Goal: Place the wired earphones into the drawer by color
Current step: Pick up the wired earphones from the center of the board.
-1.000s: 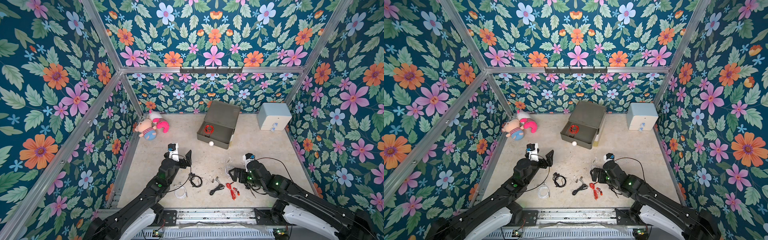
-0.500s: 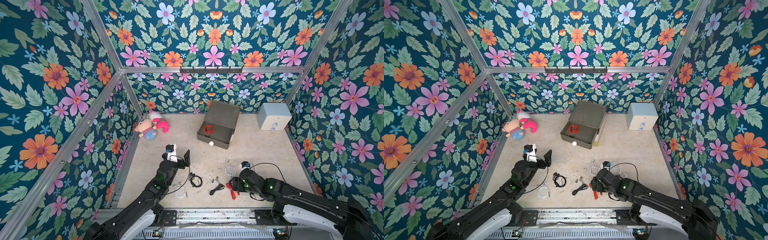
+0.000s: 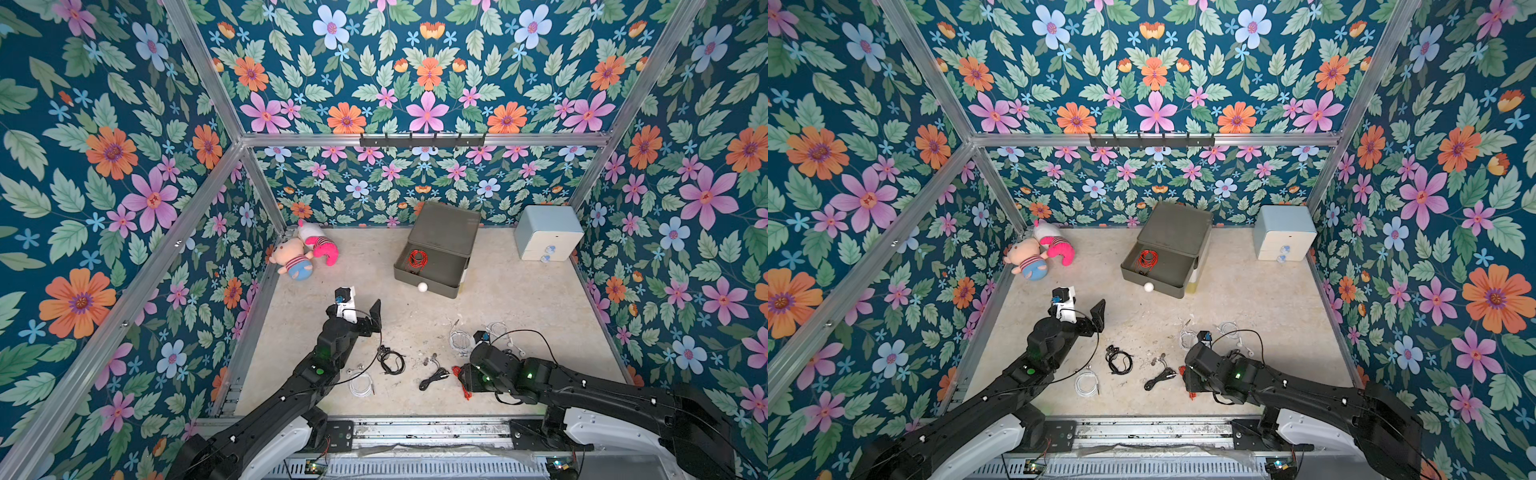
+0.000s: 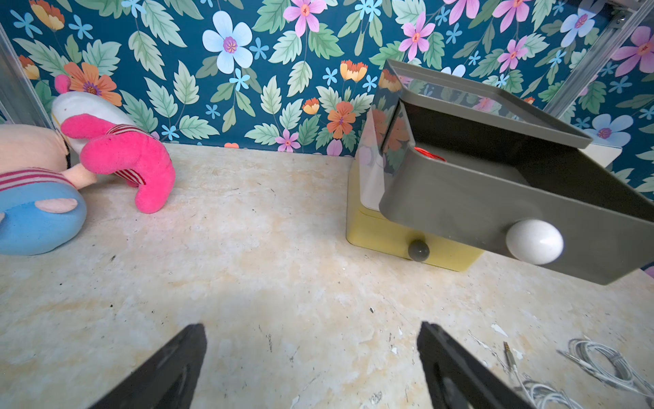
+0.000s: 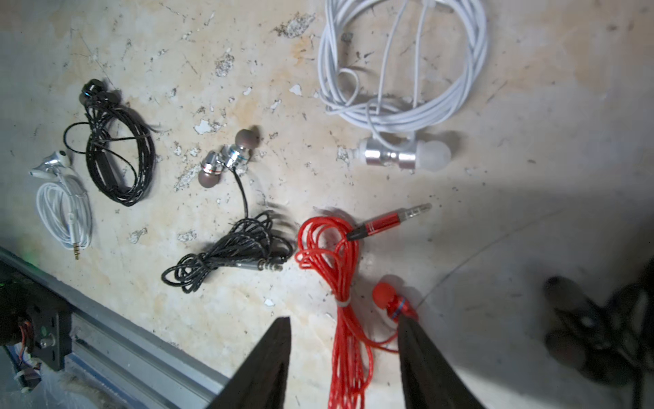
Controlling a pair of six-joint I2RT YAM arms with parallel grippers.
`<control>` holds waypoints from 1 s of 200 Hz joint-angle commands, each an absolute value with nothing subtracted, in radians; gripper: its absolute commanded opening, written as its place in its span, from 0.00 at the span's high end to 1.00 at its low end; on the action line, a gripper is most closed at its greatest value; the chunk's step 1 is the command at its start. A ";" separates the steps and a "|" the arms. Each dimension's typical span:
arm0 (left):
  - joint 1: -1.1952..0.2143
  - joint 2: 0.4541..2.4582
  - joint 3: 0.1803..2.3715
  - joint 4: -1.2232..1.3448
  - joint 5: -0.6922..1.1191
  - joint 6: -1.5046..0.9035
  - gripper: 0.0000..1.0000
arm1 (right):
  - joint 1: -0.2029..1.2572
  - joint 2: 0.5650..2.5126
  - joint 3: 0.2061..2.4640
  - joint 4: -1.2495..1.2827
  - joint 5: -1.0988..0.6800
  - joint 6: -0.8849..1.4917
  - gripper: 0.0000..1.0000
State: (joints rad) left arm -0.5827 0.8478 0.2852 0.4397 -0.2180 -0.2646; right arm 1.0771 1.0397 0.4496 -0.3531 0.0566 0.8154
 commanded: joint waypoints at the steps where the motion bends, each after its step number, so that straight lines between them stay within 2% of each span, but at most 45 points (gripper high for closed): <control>1: -0.581 0.841 0.289 0.439 -0.230 -0.267 0.01 | 1.080 1.064 0.467 -0.347 0.075 0.788 0.49; 25: -0.582 0.837 0.283 0.437 -0.242 -0.264 0.01 | 1.092 1.103 0.485 -0.375 0.054 0.800 0.56; 72: -0.582 0.848 0.284 0.439 -0.235 -0.267 0.01 | 1.189 1.165 0.534 -0.461 0.099 0.860 0.57; 123: -0.581 0.848 0.281 0.436 -0.242 -0.267 0.01 | 1.204 1.191 0.547 -0.521 0.147 0.898 0.57; 200: -0.581 0.857 0.284 0.434 -0.244 -0.264 0.01 | 1.206 1.192 0.529 -0.484 0.124 0.896 0.81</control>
State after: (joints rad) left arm -0.5827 0.8528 0.2810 0.4305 -0.2367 -0.2646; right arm 1.2060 1.1980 0.5373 -0.4828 0.1154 0.8890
